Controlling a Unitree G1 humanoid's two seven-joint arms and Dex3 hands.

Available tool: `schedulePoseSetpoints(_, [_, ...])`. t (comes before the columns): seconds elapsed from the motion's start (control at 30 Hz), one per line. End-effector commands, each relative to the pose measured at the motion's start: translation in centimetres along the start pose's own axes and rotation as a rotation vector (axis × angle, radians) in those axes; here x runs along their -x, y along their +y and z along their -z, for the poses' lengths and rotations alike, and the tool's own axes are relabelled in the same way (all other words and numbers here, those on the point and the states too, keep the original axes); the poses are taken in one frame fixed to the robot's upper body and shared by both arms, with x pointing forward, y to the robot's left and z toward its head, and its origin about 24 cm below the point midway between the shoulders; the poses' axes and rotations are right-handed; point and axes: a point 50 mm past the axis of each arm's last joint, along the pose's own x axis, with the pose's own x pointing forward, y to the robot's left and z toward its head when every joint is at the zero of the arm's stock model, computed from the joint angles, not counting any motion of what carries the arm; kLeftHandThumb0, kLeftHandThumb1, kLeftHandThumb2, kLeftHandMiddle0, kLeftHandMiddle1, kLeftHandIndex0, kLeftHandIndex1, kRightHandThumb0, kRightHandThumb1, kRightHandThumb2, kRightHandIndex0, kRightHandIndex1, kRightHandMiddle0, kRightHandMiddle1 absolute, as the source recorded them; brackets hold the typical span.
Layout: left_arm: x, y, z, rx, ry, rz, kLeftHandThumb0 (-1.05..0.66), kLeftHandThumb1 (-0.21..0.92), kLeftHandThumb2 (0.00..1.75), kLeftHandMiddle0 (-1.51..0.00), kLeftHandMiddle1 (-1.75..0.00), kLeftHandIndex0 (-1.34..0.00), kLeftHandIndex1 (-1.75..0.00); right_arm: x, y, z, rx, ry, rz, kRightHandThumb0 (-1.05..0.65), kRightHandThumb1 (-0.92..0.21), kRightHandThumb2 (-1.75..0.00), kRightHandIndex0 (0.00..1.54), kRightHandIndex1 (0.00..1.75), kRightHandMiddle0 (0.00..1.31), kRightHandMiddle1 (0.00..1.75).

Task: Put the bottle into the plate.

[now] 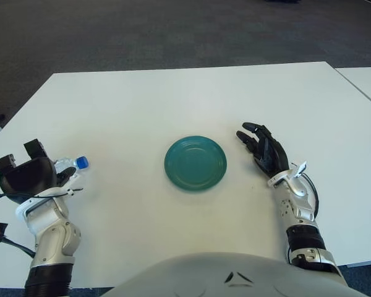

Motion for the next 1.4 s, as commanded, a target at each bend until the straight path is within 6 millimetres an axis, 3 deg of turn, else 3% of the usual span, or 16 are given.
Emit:
schedulePoseSetpoints(0.0, [-0.3, 0.1, -0.1, 0.005, -0.002, -0.014, -1.05, 0.92, 0.39, -0.28, -0.5, 0.0, -1.16, 1.4, -0.3, 2.1, -0.028, 0.111, 0.037, -0.58, -0.92, -0.72, 0.46, 0.52, 0.23, 1.0])
schedulePoseSetpoints(0.8, [-0.5, -1.5, -0.5, 0.026, -0.035, 0.023, -1.05, 0.92, 0.33, -0.28, -0.52, 0.0, -1.1, 1.9, -0.3, 2.1, -0.048, 0.099, 0.043, -0.55, -0.92, -0.84, 0.41, 0.46, 0.11, 0.93])
schedulePoseSetpoints(1.17, [-0.9, -2.5, -1.3, 0.001, -0.071, 0.046, -1.05, 0.92, 0.32, -0.28, -0.55, 0.0, -1.12, 2.1, -0.3, 2.1, -0.042, 0.099, 0.041, -0.55, -0.92, -0.81, 0.43, 0.45, 0.14, 0.93])
schedulePoseSetpoints(1.37, [-1.0, -3.1, -1.8, -0.016, -0.095, 0.062, -1.05, 0.92, 0.33, -0.28, -0.56, 0.0, -1.11, 2.1, -0.3, 1.9, -0.034, 0.098, 0.047, -0.55, -0.89, -0.81, 0.44, 0.47, 0.21, 0.96])
